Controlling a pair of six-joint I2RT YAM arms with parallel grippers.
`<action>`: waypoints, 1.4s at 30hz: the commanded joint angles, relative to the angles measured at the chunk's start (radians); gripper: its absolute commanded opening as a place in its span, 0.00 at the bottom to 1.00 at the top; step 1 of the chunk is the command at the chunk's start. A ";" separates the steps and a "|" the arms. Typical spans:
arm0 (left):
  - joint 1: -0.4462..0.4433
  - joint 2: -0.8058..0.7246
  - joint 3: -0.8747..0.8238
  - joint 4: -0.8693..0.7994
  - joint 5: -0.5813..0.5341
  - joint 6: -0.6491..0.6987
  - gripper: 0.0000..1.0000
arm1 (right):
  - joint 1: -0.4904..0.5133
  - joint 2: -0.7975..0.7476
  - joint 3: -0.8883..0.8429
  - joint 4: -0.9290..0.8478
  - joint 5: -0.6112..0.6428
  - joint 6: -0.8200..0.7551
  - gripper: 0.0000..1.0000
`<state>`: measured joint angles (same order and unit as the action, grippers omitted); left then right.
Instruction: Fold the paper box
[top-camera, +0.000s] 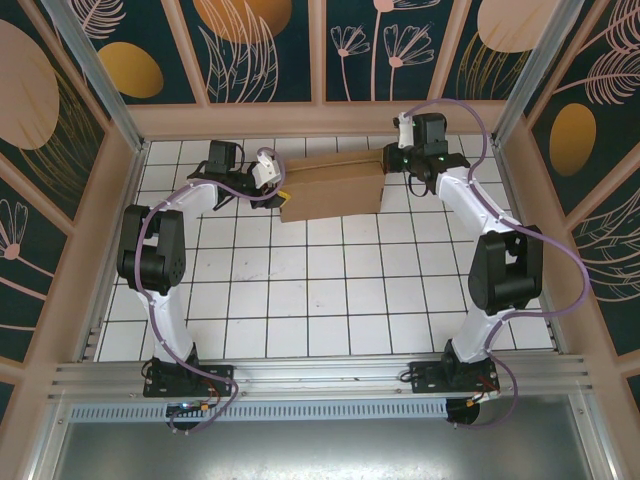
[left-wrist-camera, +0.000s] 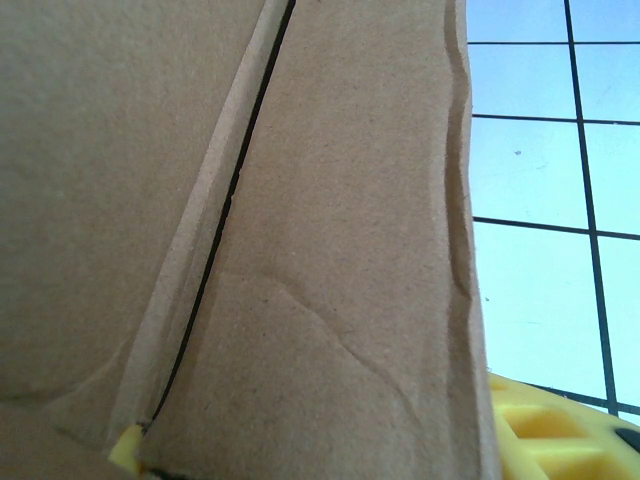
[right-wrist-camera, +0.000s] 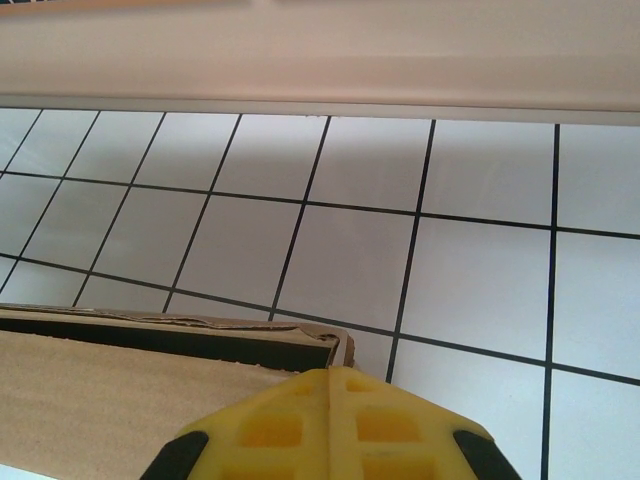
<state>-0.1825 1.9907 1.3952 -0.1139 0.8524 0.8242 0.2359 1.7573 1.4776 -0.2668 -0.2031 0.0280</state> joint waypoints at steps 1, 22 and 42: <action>-0.003 0.029 0.012 -0.055 0.017 0.006 0.46 | -0.005 0.007 0.002 -0.014 -0.013 -0.018 0.00; -0.005 0.030 0.019 -0.092 0.019 0.028 0.46 | -0.013 -0.066 -0.049 0.101 0.011 0.006 0.42; -0.004 0.047 0.052 -0.136 0.016 0.033 0.46 | -0.014 -0.043 -0.069 0.060 -0.013 -0.028 0.22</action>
<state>-0.1825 2.0068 1.4353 -0.1852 0.8593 0.8368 0.2279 1.7176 1.3911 -0.1925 -0.2070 0.0059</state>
